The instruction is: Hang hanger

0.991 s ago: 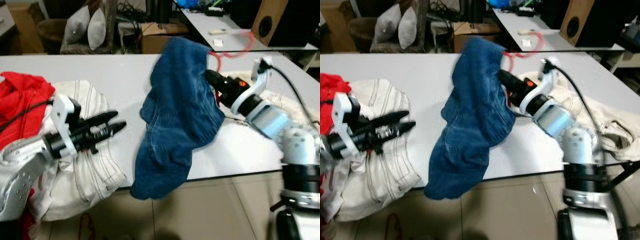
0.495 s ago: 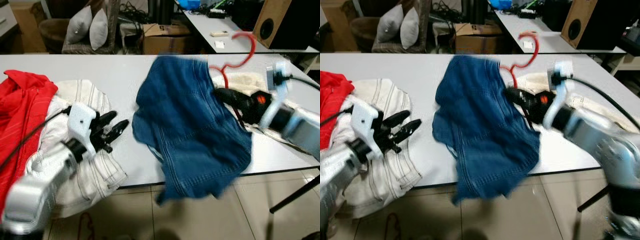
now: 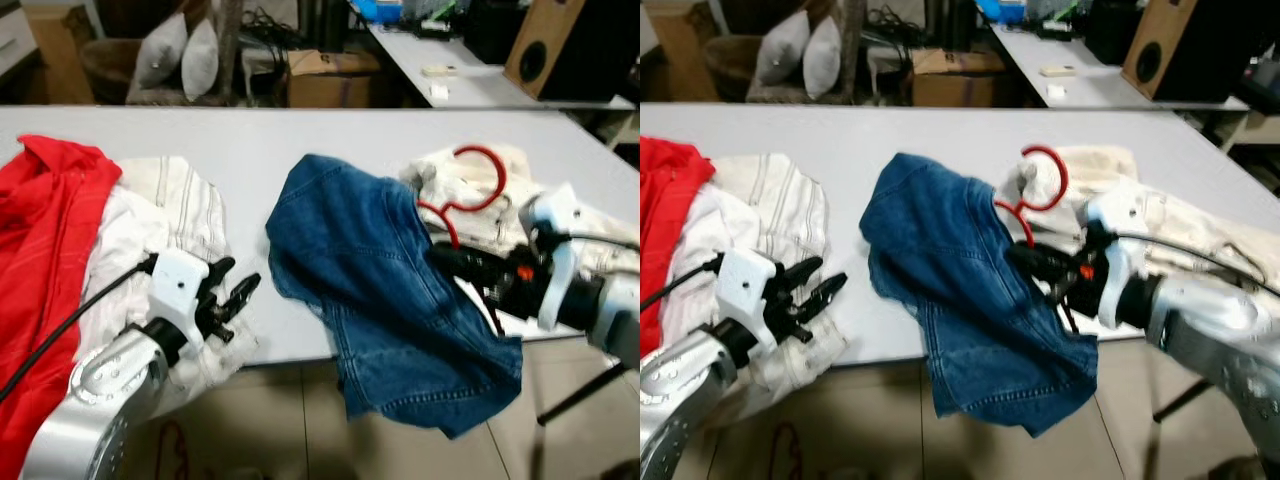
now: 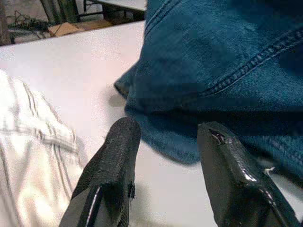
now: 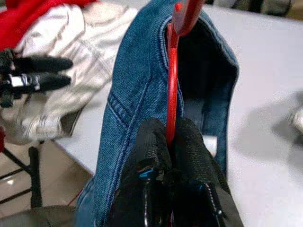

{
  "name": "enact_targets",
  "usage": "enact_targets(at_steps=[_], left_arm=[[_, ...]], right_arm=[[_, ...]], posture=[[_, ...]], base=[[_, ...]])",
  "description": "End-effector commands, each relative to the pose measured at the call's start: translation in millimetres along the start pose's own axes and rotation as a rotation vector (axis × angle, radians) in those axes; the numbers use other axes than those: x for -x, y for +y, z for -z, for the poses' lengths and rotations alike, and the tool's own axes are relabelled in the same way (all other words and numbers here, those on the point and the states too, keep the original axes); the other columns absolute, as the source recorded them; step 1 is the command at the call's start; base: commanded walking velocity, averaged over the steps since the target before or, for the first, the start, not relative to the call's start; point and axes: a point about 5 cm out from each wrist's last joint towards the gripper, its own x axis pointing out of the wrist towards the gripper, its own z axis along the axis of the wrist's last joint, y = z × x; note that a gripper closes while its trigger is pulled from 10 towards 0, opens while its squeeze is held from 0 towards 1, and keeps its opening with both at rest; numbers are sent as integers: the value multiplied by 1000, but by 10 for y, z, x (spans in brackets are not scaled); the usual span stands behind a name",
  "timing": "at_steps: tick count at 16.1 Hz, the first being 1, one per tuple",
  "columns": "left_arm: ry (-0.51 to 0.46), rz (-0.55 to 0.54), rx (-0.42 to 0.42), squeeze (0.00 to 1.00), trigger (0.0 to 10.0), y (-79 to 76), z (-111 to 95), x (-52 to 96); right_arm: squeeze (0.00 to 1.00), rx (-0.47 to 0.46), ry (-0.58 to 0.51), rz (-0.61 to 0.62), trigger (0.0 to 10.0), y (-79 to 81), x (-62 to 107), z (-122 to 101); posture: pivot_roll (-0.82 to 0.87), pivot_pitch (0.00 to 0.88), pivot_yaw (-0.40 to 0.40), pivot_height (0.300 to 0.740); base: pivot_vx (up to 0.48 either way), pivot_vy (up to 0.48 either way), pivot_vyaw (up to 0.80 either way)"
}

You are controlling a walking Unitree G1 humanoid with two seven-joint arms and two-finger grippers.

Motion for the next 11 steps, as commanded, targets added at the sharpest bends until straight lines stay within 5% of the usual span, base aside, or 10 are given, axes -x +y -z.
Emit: enact_targets(at_steps=[1,11], left_arm=[[1,3,-12,0,10000,-24,-10,9],[7,-19,45,0,10000,-79,29,52]], right_arm=[[0,32,-2,20,10000,18,35,-22],[0,52,14,-1,10000,126,275,-3]], posture=[[19,0,-24,740],[5,0,-15,740]], base=[[-315,0,0],[-60,0,0]])
